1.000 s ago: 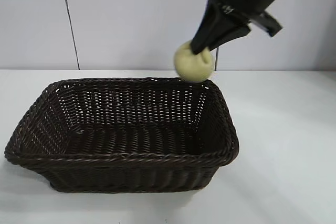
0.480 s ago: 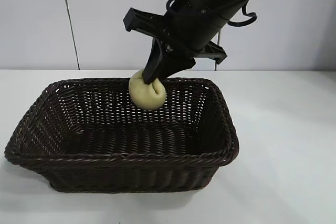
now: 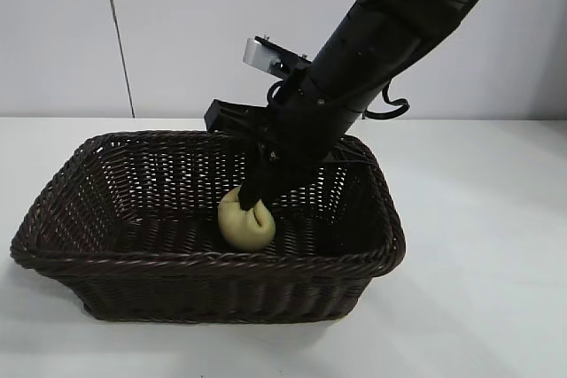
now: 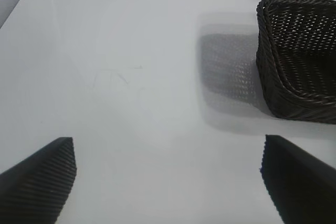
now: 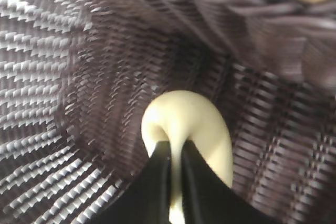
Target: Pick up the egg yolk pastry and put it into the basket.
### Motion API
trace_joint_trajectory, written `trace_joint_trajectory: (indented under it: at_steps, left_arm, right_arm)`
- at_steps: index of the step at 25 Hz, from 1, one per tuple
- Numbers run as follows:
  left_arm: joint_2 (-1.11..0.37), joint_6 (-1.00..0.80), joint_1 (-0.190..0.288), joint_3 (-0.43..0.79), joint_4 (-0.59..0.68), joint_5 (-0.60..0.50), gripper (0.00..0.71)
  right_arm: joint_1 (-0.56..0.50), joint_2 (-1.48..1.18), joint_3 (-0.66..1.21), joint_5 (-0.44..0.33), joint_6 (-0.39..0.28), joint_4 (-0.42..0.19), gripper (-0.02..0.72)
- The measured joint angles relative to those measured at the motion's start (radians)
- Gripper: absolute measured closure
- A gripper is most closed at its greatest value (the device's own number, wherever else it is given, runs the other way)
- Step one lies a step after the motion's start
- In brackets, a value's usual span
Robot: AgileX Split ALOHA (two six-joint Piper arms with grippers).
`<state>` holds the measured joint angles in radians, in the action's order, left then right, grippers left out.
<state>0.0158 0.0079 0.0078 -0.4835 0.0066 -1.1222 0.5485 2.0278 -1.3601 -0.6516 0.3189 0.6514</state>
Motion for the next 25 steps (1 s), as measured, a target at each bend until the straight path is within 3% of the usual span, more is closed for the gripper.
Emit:
trace_joint_trajectory:
  at_steps: [2, 4, 13, 21, 25]
  left_arm:
    - [0.0, 0.0, 0.0, 0.0, 0.0, 0.0, 0.016]
    - [0.0, 0.0, 0.0, 0.0, 0.0, 0.0, 0.016]
    - [0.0, 0.0, 0.0, 0.0, 0.0, 0.0, 0.016]
    - [0.0, 0.0, 0.0, 0.0, 0.0, 0.0, 0.016]
    - [0.0, 0.0, 0.0, 0.0, 0.0, 0.0, 0.016]
  right_arm:
    - [0.015, 0.0, 0.0, 0.001, 0.0, 0.0, 0.099]
    - [0.029, 0.0, -0.005, -0.002, 0.0, 0.001, 0.066]
    - [0.035, 0.0, -0.159, -0.163, -0.025, -0.026, 0.05]
    - [0.035, 0.0, -0.349, -0.328, -0.13, -0.169, 0.05]
    - [0.034, 0.0, -0.426, -0.402, -0.223, -0.274, 0.05]
